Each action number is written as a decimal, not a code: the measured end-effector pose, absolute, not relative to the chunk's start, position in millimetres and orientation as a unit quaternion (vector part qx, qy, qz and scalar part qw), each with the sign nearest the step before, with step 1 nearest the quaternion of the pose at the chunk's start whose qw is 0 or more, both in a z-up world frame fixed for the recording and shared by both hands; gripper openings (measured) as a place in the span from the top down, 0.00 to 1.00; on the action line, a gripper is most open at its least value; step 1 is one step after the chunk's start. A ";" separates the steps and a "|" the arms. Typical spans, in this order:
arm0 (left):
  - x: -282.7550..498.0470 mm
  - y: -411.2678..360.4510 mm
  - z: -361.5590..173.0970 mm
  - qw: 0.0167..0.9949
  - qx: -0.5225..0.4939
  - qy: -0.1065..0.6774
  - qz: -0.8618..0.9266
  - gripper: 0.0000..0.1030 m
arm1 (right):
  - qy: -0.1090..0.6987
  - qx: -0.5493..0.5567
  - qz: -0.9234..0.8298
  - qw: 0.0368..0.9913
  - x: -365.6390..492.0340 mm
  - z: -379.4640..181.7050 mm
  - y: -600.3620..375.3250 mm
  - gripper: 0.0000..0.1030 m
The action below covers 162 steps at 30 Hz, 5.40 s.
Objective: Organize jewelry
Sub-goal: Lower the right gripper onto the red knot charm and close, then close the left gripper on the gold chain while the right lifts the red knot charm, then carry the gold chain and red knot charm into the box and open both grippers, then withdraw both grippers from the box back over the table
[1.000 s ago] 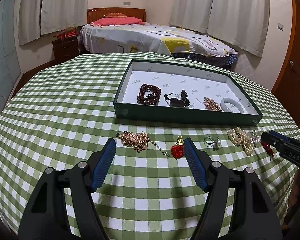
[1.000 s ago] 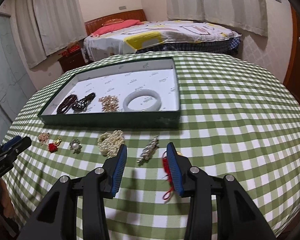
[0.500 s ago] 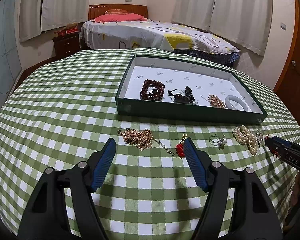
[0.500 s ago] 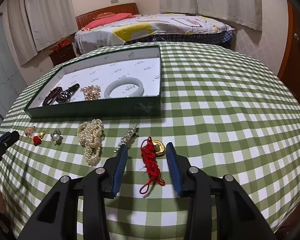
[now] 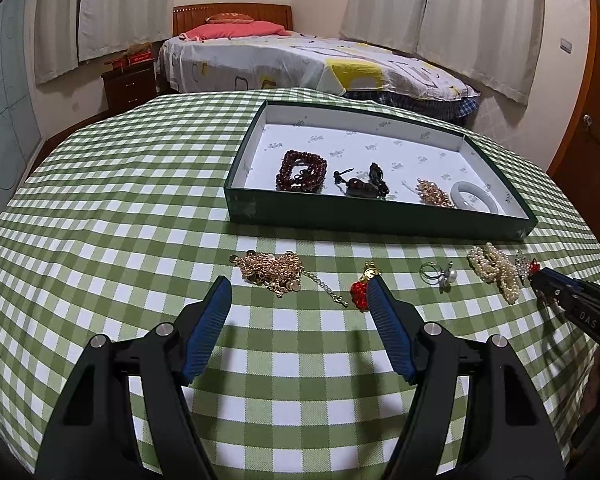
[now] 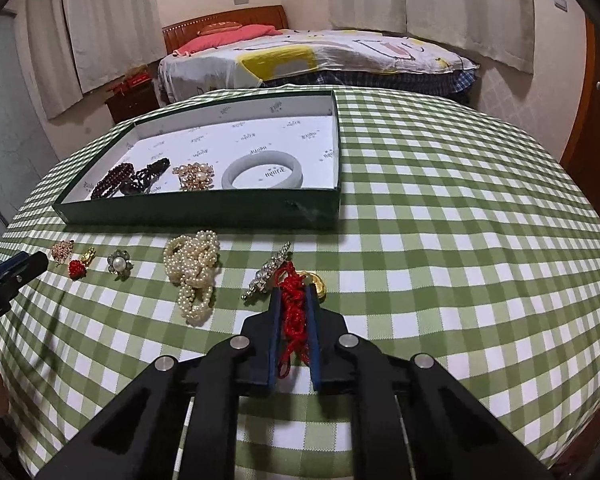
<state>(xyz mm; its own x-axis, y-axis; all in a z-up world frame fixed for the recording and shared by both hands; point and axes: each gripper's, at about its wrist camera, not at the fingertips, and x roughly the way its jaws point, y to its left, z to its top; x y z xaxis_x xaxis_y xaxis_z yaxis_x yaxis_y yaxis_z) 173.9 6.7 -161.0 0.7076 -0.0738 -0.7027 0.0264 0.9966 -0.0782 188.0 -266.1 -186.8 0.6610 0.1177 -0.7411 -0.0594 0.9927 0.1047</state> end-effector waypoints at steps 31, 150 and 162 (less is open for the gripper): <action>205.6 13.8 -175.9 0.917 -0.013 0.398 -0.031 0.84 | 0.408 0.048 0.058 0.910 193.4 -189.7 -263.9 0.88; 380.9 -46.7 -151.4 0.912 0.003 0.406 -0.051 0.50 | 0.413 0.023 0.061 0.908 366.1 -165.8 -235.7 0.61; 344.4 -36.5 -121.2 0.936 -0.019 0.346 -0.059 0.33 | 0.364 0.028 0.062 0.929 339.5 -137.2 -235.6 0.58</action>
